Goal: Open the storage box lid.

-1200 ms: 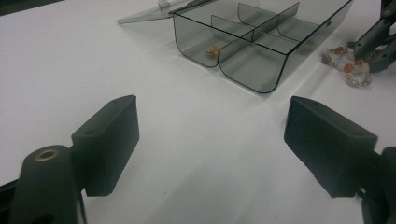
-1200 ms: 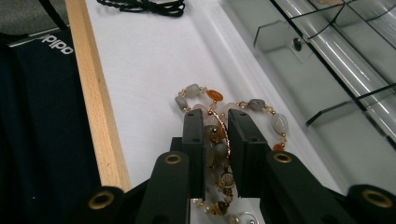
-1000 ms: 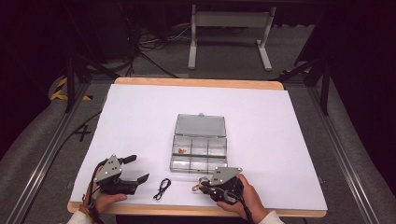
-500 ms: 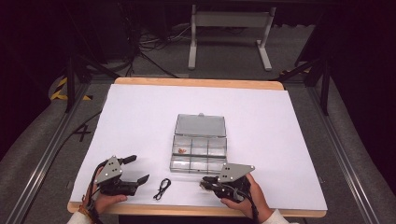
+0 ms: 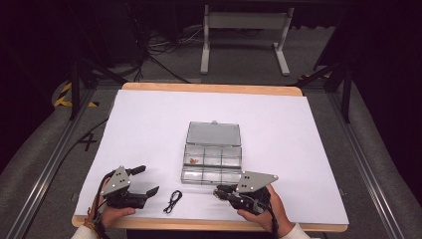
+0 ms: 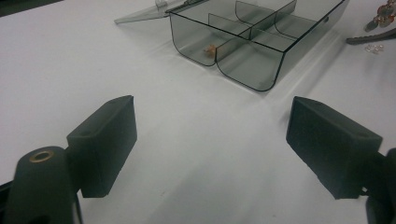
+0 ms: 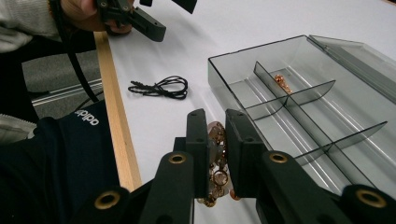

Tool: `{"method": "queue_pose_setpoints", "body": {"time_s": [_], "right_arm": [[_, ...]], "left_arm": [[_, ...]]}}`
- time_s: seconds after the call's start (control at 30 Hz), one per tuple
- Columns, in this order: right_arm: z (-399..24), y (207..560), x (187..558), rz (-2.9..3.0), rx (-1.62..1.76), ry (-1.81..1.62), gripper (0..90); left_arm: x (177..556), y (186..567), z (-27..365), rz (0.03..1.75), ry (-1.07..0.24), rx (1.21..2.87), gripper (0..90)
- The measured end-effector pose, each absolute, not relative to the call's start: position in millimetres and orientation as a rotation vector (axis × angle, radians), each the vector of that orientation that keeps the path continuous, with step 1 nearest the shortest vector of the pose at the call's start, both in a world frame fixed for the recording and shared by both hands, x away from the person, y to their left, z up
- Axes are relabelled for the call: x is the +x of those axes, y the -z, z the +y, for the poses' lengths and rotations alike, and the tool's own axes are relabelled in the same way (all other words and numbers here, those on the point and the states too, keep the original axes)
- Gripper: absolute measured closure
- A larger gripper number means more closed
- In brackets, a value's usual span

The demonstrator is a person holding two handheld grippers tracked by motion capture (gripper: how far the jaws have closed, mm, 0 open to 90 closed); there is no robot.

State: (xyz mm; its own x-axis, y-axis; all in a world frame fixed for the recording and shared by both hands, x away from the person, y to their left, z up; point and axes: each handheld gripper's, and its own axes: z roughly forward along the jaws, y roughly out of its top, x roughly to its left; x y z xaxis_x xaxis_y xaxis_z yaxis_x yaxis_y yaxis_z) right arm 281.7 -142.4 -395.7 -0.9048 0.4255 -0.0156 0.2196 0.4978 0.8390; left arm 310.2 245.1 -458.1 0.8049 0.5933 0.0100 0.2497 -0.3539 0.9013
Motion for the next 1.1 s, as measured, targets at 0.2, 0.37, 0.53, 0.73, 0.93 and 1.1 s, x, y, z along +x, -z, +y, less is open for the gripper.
{"method": "queue_pose_setpoints", "body": {"time_s": [0.2, 0.37, 0.53, 0.73, 0.93, 1.1], "right_arm": [[-142.0, 392.0, 282.9, 2.512, 0.551, -1.373, 80.5], [-140.4, 387.0, 285.5, 2.493, 0.549, -1.388, 80.8], [-138.8, 385.3, 287.4, 2.488, 0.549, -1.399, 80.9], [-137.7, 380.6, 290.1, 2.466, 0.550, -1.417, 80.9], [-139.5, 377.1, 296.1, 2.449, 0.562, -1.426, 80.9], [-141.3, 374.5, 301.8, 2.434, 0.564, -1.424, 81.0]], "left_arm": [[310.9, 458.0, 246.1, 0.635, -0.407, 1.938, 16.6], [310.8, 458.1, 246.2, 0.636, -0.405, 1.935, 16.6], [310.7, 458.1, 246.3, 0.636, -0.404, 1.935, 16.7], [311.0, 458.2, 247.1, 0.647, -0.400, 1.925, 15.8], [310.9, 458.4, 246.6, 0.651, -0.394, 1.924, 15.9], [311.7, 458.3, 247.1, 0.652, -0.392, 1.924, 15.5]]}}
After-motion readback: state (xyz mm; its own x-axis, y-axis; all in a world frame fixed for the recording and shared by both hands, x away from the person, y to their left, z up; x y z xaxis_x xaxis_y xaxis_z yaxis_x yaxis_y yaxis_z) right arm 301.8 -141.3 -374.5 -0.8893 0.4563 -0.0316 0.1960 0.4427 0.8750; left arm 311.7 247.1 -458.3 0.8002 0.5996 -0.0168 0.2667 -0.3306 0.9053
